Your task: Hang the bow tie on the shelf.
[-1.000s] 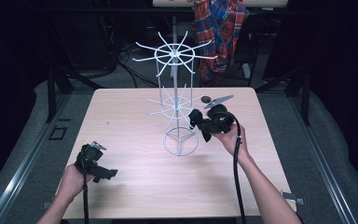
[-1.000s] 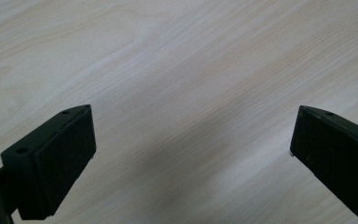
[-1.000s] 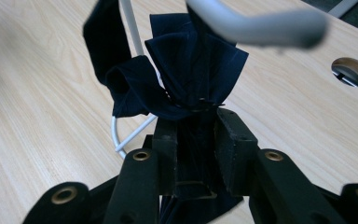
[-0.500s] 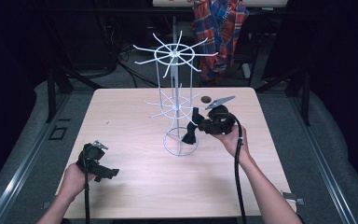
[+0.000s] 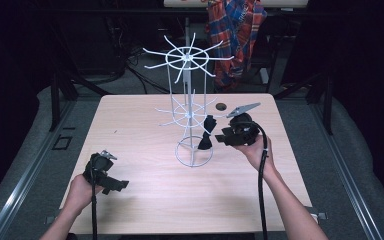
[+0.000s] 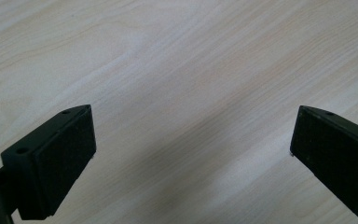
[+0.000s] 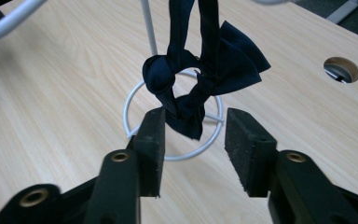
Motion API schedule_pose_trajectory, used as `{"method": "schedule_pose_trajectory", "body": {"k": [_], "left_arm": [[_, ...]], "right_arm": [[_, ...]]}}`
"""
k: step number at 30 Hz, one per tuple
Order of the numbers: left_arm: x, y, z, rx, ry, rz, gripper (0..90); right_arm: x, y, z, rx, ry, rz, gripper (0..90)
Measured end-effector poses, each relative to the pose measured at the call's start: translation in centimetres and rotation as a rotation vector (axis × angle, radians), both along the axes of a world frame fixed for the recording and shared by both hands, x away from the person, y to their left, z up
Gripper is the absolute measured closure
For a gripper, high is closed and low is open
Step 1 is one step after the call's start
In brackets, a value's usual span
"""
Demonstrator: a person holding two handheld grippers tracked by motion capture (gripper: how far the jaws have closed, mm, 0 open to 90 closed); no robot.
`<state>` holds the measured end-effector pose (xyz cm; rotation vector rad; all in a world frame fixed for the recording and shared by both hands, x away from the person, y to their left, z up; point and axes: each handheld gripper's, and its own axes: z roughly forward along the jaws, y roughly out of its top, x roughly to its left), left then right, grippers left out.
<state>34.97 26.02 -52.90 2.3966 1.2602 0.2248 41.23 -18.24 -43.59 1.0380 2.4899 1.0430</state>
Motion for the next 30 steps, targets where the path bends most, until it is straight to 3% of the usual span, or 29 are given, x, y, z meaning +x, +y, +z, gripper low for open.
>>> {"method": "schedule_pose_trajectory", "body": {"k": [6, 18, 20, 24, 30], "left_arm": [[0.2, -0.3, 0.0, -0.001, -0.002, -0.008, 0.2], [0.8, -1.1, 0.0, -0.001, -0.005, -0.036, 0.2], [0.9, -1.1, 0.0, -0.002, -0.004, -0.037, 0.2], [1.0, -1.3, 0.0, -0.002, -0.003, -0.042, 0.2], [1.1, -1.4, 0.0, -0.001, -0.001, -0.045, 0.2]], "right_arm": [[-0.8, -0.9, 0.6, -0.004, 0.003, -0.01, 45.2], [-2.6, -2.3, 1.1, -0.061, 0.016, -0.046, 25.7], [-2.9, -2.5, 1.1, -0.07, 0.008, -0.056, 24.2], [-3.3, -3.0, 0.4, -0.112, 0.043, -0.067, 16.4], [-3.9, -4.0, -0.6, -0.122, 0.076, -0.081, 13.8]]}}
